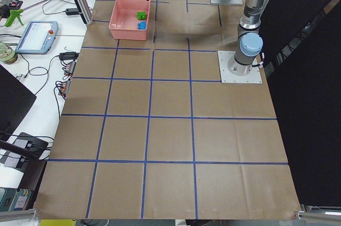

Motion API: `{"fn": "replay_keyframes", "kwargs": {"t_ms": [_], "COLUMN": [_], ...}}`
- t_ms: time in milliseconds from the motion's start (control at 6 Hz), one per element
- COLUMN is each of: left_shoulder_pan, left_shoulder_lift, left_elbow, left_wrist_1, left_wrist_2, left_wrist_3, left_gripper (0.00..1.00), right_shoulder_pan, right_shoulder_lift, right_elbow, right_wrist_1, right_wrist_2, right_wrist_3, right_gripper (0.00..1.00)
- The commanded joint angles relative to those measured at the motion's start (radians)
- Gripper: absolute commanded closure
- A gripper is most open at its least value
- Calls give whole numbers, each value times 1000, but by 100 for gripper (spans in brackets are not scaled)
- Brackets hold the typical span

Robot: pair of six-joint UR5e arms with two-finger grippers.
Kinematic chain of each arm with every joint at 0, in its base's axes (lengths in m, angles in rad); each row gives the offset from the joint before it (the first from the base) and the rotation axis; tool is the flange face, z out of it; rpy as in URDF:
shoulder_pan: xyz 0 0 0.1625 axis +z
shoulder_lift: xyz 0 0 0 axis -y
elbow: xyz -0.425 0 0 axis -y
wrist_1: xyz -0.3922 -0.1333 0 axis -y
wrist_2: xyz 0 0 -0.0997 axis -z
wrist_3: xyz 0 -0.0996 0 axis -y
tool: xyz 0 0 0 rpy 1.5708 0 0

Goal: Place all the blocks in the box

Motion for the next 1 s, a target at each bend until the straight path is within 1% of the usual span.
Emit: {"fn": "replay_keyframes", "kwargs": {"t_ms": [0, 167, 333, 500, 667, 833], "left_shoulder_pan": [0, 2, 8, 73, 153, 173], "left_shoulder_lift": [95, 133, 146, 162, 193, 199], "left_elbow": [-116, -130, -129, -124, -116, -113], "left_wrist_1": [-8, -20, -17, -18, -26, -26], "left_wrist_2": [110, 123, 131, 131, 128, 125], "left_wrist_3": [-248, -337, -473, -502, -502, -507], "left_gripper": [2, 2, 2, 2, 2, 2], "right_shoulder_pan": [0, 0, 0, 0, 0, 5], "right_shoulder_lift": [0, 0, -5, -6, -14, -55], "right_elbow": [-3, -4, -6, -9, -18, -20], "right_wrist_1": [0, 0, 0, 0, -18, -31], "right_wrist_2": [0, 0, 2, 3, 0, 3], "right_wrist_3": [2, 0, -1, -4, -3, -1], "right_gripper": [53, 59, 67, 75, 77, 77]}}
